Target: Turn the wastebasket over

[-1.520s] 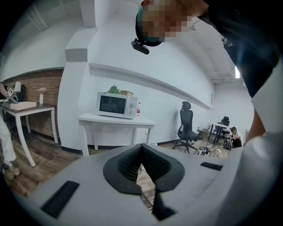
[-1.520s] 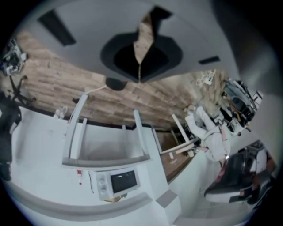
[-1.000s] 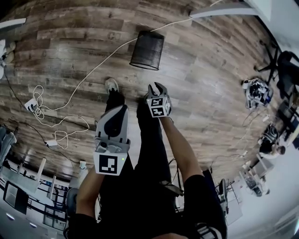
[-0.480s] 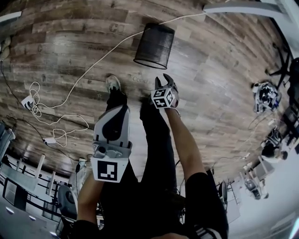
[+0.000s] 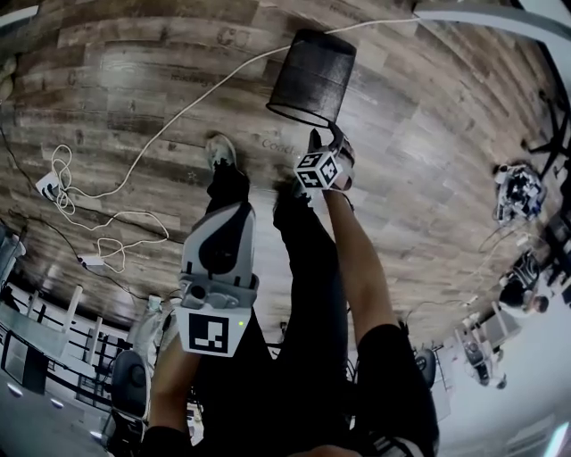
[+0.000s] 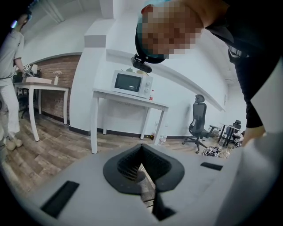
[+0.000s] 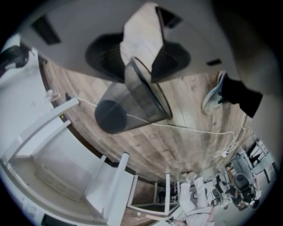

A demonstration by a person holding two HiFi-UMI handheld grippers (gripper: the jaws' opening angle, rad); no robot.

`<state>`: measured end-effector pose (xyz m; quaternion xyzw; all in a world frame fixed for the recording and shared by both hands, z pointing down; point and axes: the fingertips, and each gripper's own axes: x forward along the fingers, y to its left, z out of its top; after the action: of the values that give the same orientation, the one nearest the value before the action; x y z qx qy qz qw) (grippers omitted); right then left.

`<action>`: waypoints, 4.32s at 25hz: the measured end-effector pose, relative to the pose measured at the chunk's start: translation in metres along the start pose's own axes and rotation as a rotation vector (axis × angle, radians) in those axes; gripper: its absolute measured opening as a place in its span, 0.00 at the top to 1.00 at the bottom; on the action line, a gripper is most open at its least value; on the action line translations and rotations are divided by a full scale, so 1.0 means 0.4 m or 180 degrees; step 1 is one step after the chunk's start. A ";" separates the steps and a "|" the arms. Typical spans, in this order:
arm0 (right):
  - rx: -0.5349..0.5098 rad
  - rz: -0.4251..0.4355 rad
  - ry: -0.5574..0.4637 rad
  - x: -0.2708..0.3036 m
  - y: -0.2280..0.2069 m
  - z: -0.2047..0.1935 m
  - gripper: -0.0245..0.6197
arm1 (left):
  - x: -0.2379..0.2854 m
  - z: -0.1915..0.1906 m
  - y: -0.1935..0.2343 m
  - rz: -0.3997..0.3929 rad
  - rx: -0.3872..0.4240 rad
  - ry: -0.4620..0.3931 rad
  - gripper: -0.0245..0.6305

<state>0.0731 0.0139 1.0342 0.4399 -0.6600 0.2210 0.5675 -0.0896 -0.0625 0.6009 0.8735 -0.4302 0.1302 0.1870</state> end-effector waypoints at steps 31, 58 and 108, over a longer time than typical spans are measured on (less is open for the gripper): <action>0.0685 -0.0198 0.0112 0.002 -0.179 0.045 0.83 | -0.032 -0.045 -0.008 -0.0045 -0.0203 0.0077 0.92; 0.2580 0.0925 0.0301 -0.263 -0.251 0.029 0.88 | 0.073 -0.246 0.046 -0.0097 -0.0756 0.1006 0.65; 0.3107 0.1838 0.1117 -0.073 0.165 -0.044 0.87 | 0.104 -1.006 0.300 0.0217 -0.1539 0.2732 0.87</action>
<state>0.0272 0.0714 1.0250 0.4095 -0.4714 0.7138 0.3172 -0.1877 0.0175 1.0035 0.6581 -0.3606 0.3807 0.5403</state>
